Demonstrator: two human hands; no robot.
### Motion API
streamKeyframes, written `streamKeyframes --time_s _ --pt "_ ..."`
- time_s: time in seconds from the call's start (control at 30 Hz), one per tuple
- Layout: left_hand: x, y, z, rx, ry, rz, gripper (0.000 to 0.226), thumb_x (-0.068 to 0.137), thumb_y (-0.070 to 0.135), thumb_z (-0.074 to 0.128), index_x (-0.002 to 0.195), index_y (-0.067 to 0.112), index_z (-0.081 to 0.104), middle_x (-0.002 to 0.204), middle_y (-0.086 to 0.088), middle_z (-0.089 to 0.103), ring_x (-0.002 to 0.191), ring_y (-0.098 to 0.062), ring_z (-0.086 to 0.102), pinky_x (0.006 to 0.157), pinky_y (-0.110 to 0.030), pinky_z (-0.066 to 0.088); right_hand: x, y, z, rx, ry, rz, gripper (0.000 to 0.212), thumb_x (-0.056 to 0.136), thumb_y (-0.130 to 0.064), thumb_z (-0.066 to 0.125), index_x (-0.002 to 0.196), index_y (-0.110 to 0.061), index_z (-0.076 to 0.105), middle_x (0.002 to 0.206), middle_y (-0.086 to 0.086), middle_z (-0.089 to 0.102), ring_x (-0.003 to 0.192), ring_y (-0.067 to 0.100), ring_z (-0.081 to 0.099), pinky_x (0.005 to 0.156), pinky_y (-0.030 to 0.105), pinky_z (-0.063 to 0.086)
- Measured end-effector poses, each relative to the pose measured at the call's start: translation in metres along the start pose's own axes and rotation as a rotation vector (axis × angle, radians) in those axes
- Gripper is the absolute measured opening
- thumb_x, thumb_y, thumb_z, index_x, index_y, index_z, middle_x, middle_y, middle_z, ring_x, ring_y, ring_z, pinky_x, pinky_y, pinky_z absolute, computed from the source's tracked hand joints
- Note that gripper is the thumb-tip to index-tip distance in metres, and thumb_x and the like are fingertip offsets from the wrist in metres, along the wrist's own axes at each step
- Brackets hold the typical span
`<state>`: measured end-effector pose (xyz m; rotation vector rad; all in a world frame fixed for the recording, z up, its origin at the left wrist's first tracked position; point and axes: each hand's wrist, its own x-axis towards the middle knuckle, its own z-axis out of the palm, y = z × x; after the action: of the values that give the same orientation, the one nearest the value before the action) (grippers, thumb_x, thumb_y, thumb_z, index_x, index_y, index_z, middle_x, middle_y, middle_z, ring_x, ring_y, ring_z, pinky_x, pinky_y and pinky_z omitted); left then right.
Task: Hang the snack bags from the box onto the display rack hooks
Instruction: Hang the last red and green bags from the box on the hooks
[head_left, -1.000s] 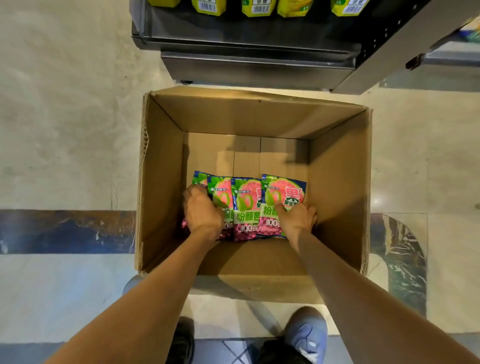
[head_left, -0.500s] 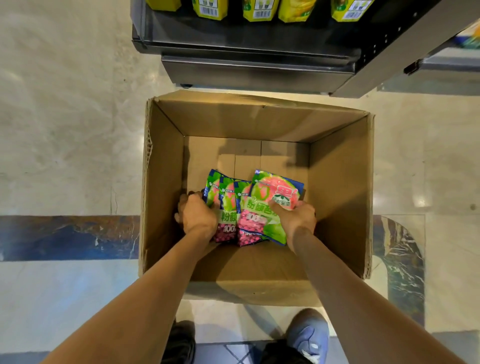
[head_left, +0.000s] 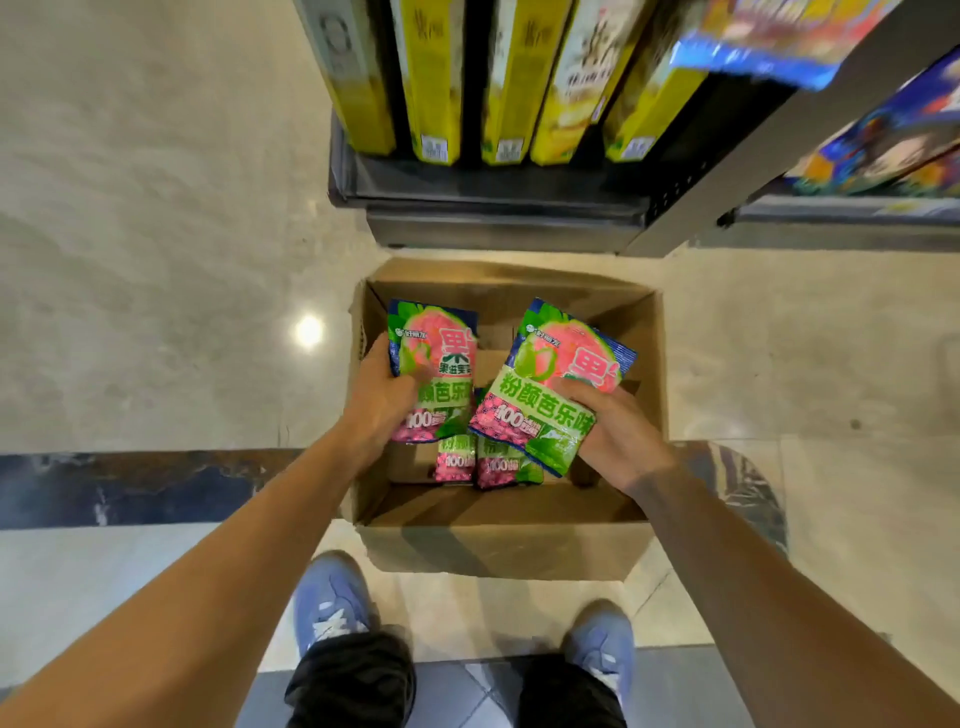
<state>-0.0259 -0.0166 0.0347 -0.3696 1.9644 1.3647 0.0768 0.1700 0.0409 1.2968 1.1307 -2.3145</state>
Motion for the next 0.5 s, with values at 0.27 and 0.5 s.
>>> streamKeyframes --time_s 0.27,0.5 --pt "-0.123 0.172 -0.043 -0.278 -0.089 0.032 0.033 0.087 0.042 0.059 0.09 0.01 0.068 0.081 -0.012 0.074 0.071 -0.025 0.072 0.07 -0.036 0.058 -0.141 -0.141 0.088 -0.055 -0.046 -0.094 0.044 0.084 -0.022 0.061 0.123 -0.002 0.059 0.118 0.02 0.064 0.104 0.031 0.064 0.08 0.044 0.057" --pt "-0.253 0.336 -0.091 -0.359 0.028 0.308 0.03 0.085 0.04 0.063 0.075 0.012 0.069 0.073 -0.007 0.073 0.075 -0.026 0.07 0.08 -0.044 0.056 -0.294 -0.264 0.17 -0.054 -0.209 -0.324 0.033 0.069 -0.024 0.066 0.095 -0.006 0.073 0.096 0.016 0.073 0.083 0.025 0.072 0.073 0.041 0.059"
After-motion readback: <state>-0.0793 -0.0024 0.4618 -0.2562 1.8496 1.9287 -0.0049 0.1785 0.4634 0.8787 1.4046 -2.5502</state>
